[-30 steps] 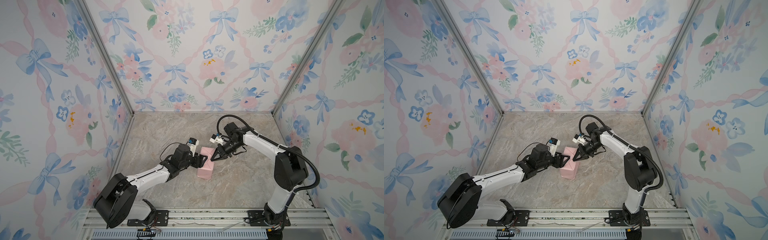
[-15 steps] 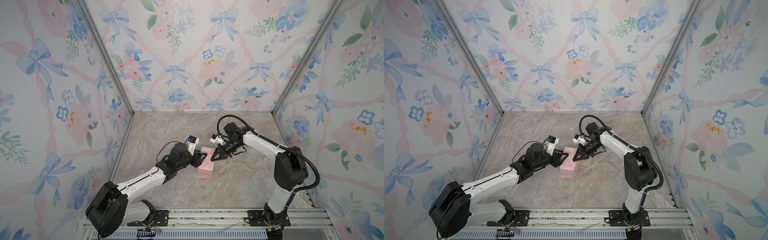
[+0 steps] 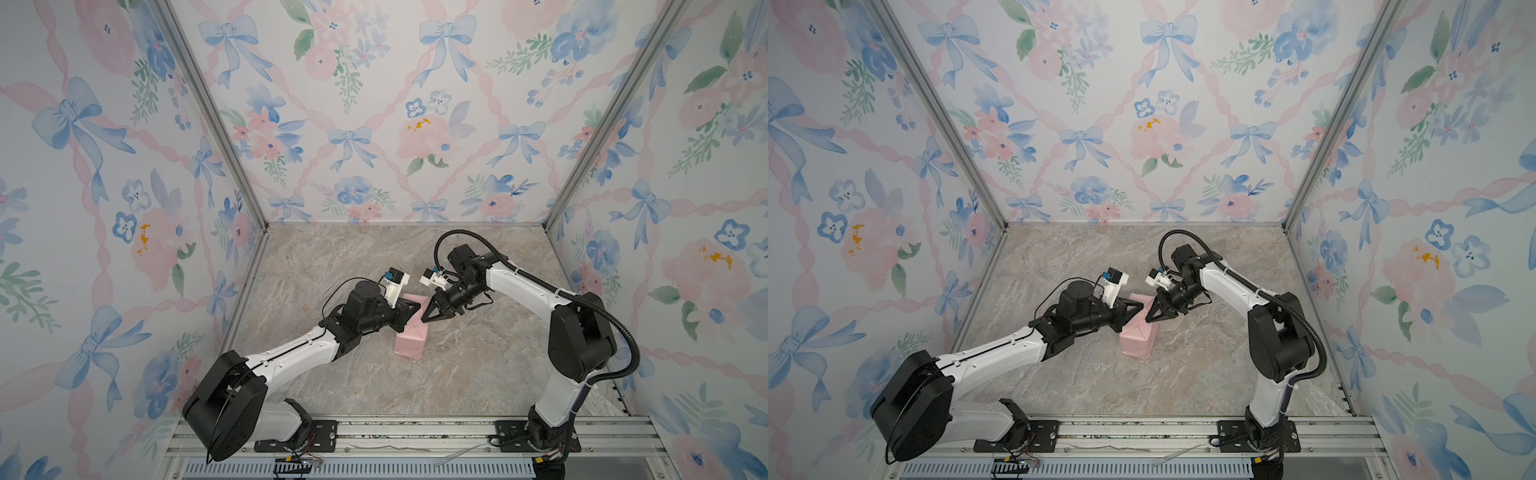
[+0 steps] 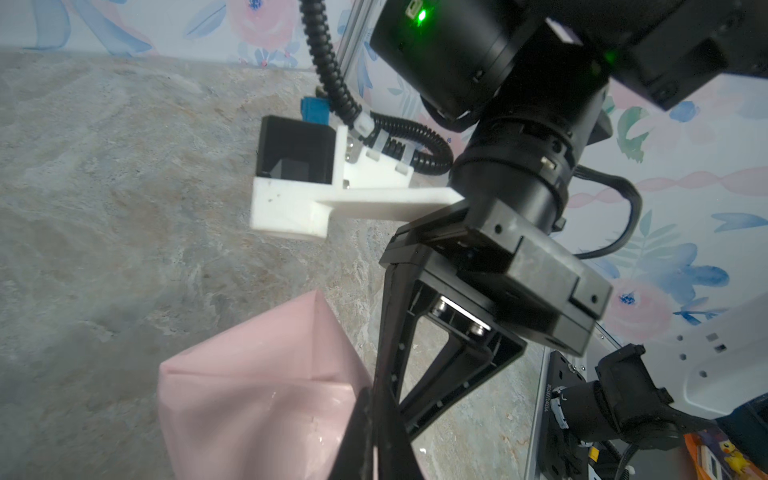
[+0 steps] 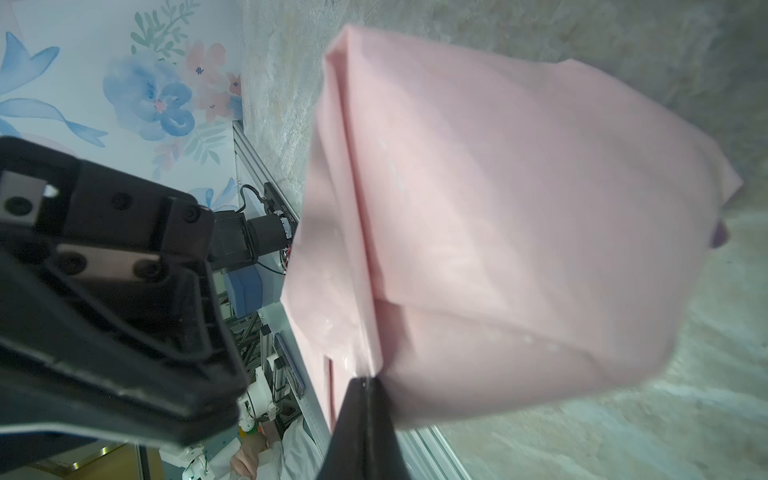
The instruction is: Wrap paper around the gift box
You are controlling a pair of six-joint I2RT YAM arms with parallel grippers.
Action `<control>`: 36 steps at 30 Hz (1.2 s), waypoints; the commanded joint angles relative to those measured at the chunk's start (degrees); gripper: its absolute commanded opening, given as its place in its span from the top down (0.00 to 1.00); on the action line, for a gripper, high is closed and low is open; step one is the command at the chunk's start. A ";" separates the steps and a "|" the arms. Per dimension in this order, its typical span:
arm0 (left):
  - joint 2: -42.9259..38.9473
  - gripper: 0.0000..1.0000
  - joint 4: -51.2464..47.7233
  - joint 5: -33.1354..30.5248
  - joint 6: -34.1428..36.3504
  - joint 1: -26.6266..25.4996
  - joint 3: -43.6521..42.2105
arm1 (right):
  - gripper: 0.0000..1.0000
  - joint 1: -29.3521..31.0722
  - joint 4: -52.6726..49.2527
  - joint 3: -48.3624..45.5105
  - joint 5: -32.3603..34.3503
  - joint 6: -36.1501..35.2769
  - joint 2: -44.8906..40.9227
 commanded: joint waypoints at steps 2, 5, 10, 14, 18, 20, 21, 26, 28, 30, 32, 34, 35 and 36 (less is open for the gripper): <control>2.55 0.93 0.64 1.59 0.13 -0.62 3.40 | 1.00 0.32 -1.16 -0.96 7.21 0.16 2.01; 3.51 0.93 0.62 0.64 0.13 -0.64 3.51 | 1.00 0.27 -1.14 -1.07 7.12 0.18 1.79; 5.08 0.93 0.86 0.34 0.06 -0.64 3.71 | 1.00 0.25 -1.20 -1.07 6.99 0.07 1.81; 5.00 0.93 0.88 0.95 0.01 -0.74 3.33 | 1.00 0.23 -1.23 -1.25 7.00 0.15 1.74; 3.02 0.94 0.88 0.39 -0.16 -0.77 2.14 | 1.00 0.15 -1.24 -1.34 7.03 0.07 1.72; 2.20 0.94 0.79 0.02 -0.03 -0.80 1.21 | 1.00 0.22 -1.13 -1.26 6.97 0.15 1.72; 1.88 0.94 0.86 -0.09 -0.12 -0.72 0.12 | 1.00 0.17 -1.08 -1.28 7.04 0.16 1.76; 1.65 0.95 0.79 -0.28 -0.28 -0.73 -1.01 | 1.00 0.15 -0.97 -1.27 6.97 0.36 1.80; 1.47 0.95 0.85 -0.35 -0.42 -0.73 -1.33 | 1.00 0.15 -1.07 -1.25 7.02 0.36 1.84; 1.65 0.95 0.86 -0.47 -0.39 -0.73 -1.38 | 1.00 0.15 -1.22 -1.25 7.02 0.31 1.77; 2.03 0.95 0.84 -0.70 -0.41 -0.73 -1.34 | 1.00 0.15 -1.33 -1.28 7.04 0.32 1.68; 2.57 0.95 0.81 -0.68 -0.26 -0.73 -0.93 | 1.00 0.15 -1.29 -1.27 7.02 0.27 1.56; 2.86 0.95 0.83 -0.76 -0.15 -0.78 -0.80 | 1.00 0.14 -1.33 -1.20 6.96 0.32 1.57; 3.26 0.95 0.86 -0.91 -0.06 -0.77 -0.54 | 1.00 0.16 -1.33 -1.38 6.96 0.25 1.55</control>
